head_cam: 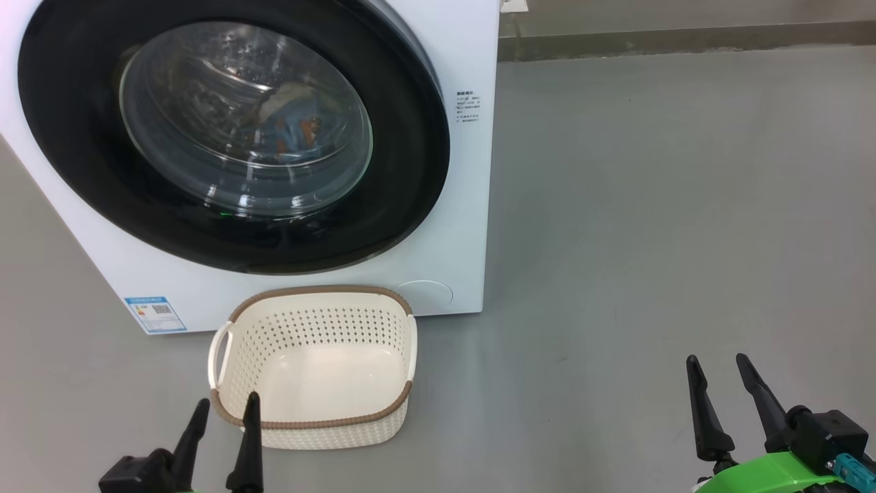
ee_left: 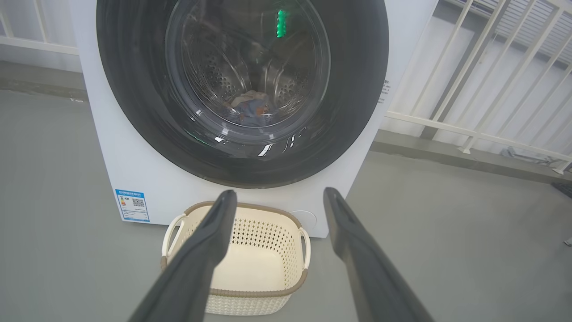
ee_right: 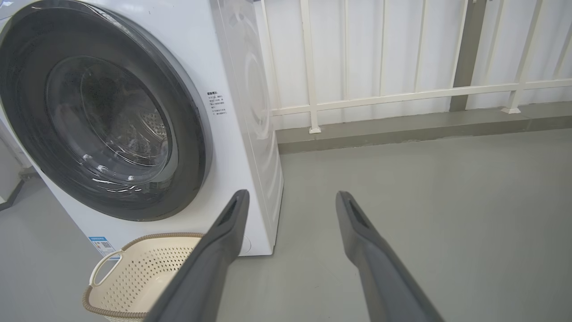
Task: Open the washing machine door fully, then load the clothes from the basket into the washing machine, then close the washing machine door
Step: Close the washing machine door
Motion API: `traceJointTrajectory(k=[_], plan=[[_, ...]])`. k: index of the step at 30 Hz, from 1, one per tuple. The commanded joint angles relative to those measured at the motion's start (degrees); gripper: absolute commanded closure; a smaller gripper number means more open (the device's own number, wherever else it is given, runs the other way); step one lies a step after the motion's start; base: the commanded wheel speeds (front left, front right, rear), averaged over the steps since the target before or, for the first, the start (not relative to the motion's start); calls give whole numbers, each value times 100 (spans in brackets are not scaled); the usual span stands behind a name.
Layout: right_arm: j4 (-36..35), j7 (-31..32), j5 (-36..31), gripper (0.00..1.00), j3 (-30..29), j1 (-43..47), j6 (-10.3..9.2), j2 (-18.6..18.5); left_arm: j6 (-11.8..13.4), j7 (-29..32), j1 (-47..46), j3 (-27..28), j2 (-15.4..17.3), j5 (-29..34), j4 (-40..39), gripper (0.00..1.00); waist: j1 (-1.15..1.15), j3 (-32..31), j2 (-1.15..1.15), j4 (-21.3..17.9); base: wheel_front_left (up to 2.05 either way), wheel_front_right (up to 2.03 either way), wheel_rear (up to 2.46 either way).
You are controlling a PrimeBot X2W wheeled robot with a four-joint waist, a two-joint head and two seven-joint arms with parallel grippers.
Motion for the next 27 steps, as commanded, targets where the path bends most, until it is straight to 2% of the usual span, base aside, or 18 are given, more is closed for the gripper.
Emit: traceJointTrajectory(k=[1, 27], plan=[[-121, -26, 15, 0, 162, -82, -33, -26, -15, -37, -92, 224, 48, 69, -160, 0, 0, -6, 0, 0, 0, 0, 0], [-96, -26, 36, 0, 197, -98, -33, -26, -15, -37, -102, 217, 55, -18, -16, 0, 0, -21, 0, -26, 0, 0, 0]])
